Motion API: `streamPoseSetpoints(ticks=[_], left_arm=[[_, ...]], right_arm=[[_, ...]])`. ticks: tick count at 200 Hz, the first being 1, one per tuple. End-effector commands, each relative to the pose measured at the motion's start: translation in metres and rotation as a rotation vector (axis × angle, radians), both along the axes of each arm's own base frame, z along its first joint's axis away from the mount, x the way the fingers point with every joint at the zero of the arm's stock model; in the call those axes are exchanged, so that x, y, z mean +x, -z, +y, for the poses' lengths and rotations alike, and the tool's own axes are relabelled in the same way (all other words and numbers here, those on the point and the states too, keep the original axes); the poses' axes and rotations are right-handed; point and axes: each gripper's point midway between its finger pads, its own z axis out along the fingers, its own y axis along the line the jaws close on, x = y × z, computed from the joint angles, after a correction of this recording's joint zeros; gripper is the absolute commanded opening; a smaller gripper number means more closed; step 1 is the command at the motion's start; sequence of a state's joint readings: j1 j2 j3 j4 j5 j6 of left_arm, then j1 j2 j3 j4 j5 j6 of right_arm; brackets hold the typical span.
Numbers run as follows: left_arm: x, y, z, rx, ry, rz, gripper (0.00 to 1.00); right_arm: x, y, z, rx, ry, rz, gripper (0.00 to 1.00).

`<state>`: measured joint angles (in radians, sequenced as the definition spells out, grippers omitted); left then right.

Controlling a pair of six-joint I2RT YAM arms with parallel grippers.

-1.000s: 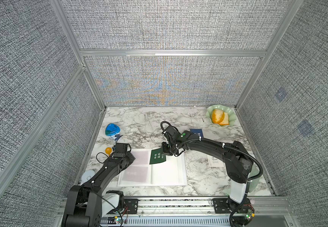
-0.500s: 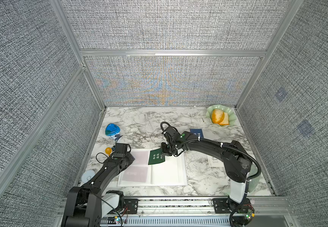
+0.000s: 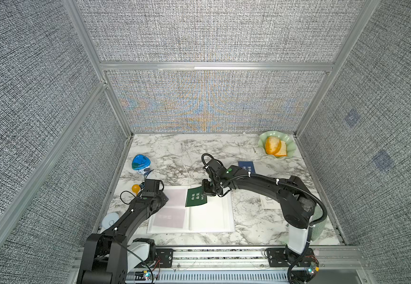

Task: Place the photos into the photo albums
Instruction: Insert the photo into the photo album.

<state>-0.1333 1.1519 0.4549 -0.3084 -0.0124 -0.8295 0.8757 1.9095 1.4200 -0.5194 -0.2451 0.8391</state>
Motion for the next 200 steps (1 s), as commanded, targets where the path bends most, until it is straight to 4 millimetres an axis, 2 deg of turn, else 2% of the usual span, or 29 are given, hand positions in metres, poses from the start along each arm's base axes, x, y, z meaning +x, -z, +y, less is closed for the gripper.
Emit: streamPoseSetpoints(ticks=[1, 34, 87, 127, 200], left_arm=[[0.003, -0.002, 0.004, 0.019, -0.003, -0.003, 0.12], [0.003, -0.004, 0.004, 0.021, -0.003, -0.007, 0.12], [0.002, -0.005, 0.004, 0.017, -0.006, -0.013, 0.12], [0.002, -0.005, 0.004, 0.013, -0.003, -0.013, 0.12], [0.0, -0.007, 0.006, 0.023, -0.006, -0.013, 0.12]], right_arm=[[-0.004, 0.002, 0.002, 0.009, -0.026, 0.013, 0.0], [0.003, 0.005, -0.003, -0.012, -0.046, -0.019, 0.0], [0.012, -0.002, -0.009, -0.023, -0.067, -0.076, 0.0], [0.014, 0.004, -0.012, -0.03, -0.055, -0.085, 0.0], [0.012, 0.017, 0.0, 0.014, -0.067, -0.047, 0.0]])
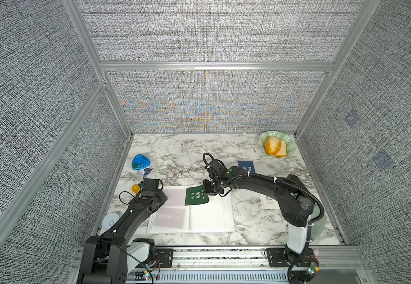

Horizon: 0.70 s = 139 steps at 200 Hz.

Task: Place the photos into the photo albums
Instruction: Insert the photo into the photo album.

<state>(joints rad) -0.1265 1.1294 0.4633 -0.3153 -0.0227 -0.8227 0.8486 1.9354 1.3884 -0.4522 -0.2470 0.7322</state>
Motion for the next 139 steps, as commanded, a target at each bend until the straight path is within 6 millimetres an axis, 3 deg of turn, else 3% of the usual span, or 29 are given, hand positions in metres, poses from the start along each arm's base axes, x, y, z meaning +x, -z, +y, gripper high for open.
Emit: streamPoseSetpoints(ticks=[1, 101, 126, 139], left_arm=[[-0.004, 0.001, 0.003, 0.015, -0.001, 0.013, 0.12], [-0.004, -0.001, 0.009, 0.044, -0.011, 0.015, 0.12], [-0.006, -0.001, 0.017, 0.083, -0.025, 0.017, 0.12], [-0.007, 0.0, 0.02, 0.095, -0.032, 0.018, 0.12]], right_arm=[[-0.001, 0.001, 0.004, 0.018, -0.002, 0.011, 0.0], [-0.005, 0.01, 0.056, 0.104, -0.034, 0.062, 0.0], [-0.007, 0.007, 0.056, 0.107, -0.035, 0.06, 0.0], [-0.007, 0.002, 0.051, 0.1, -0.032, 0.044, 0.08]])
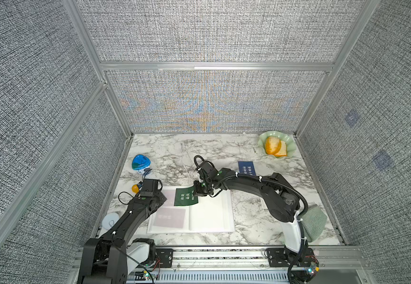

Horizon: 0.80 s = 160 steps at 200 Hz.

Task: Place the photos into the photo albums
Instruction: Insert the photo into the photo album.

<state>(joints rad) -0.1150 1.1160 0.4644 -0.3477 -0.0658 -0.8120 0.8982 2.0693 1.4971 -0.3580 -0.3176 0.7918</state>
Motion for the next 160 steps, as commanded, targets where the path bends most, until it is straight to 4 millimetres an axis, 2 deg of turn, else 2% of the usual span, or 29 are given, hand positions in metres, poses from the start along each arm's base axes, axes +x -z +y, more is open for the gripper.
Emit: streamPoseSetpoints(ticks=[1, 31, 61, 114, 160], left_arm=[[-0.002, 0.0, 0.01, 0.051, -0.01, 0.004, 0.12], [-0.001, 0.001, 0.015, 0.061, -0.028, -0.003, 0.12], [0.001, 0.0, 0.021, 0.076, -0.044, -0.006, 0.12], [0.001, -0.003, 0.032, 0.097, -0.069, -0.009, 0.12], [-0.001, 0.0, 0.036, 0.095, -0.074, -0.003, 0.12]], right_arm=[[-0.006, -0.008, -0.004, -0.001, 0.002, 0.009, 0.08], [-0.007, -0.014, -0.024, -0.067, 0.005, -0.024, 0.27], [-0.008, -0.016, -0.035, -0.094, 0.007, -0.034, 0.3], [-0.008, -0.016, -0.027, -0.085, -0.007, -0.021, 0.3], [-0.01, -0.011, -0.008, -0.074, -0.042, -0.004, 0.3]])
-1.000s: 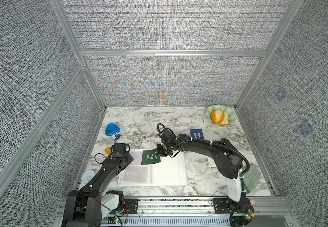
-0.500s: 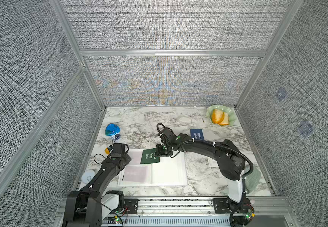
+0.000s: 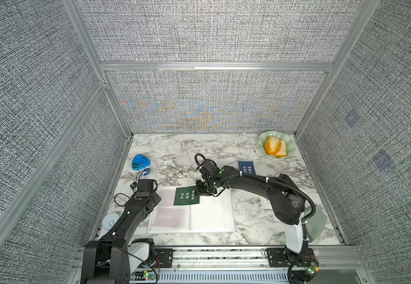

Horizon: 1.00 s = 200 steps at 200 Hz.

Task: Place the photos into the photo albums
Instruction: Insert the photo into the photo album.

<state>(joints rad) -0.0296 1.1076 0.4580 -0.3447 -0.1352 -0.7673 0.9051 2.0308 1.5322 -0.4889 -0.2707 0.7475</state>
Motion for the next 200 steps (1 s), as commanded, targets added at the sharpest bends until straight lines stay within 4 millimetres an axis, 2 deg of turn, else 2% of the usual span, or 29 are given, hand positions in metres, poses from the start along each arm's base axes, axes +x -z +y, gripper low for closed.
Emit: streamPoseSetpoints(ticks=[1, 86, 132, 154, 177, 200], left_arm=[[-0.001, 0.001, 0.003, 0.013, 0.006, 0.004, 0.12], [-0.001, 0.012, 0.005, 0.004, 0.011, 0.032, 0.12], [0.0, 0.015, 0.003, -0.018, 0.015, 0.033, 0.12], [0.0, 0.018, 0.001, -0.032, 0.023, 0.037, 0.12], [0.001, 0.019, -0.001, -0.038, 0.031, 0.043, 0.12], [0.0, 0.018, -0.001, -0.038, 0.039, 0.047, 0.12]], right_arm=[[-0.004, 0.003, 0.007, -0.001, -0.022, 0.019, 0.3], [-0.002, 0.009, 0.056, 0.101, -0.066, 0.085, 0.3], [-0.003, 0.018, 0.076, 0.125, -0.084, 0.116, 0.3], [0.001, 0.016, 0.087, 0.139, -0.092, 0.116, 0.3], [0.003, 0.015, 0.09, 0.137, -0.096, 0.116, 0.3], [0.005, 0.015, 0.079, 0.117, -0.08, 0.099, 0.3]])
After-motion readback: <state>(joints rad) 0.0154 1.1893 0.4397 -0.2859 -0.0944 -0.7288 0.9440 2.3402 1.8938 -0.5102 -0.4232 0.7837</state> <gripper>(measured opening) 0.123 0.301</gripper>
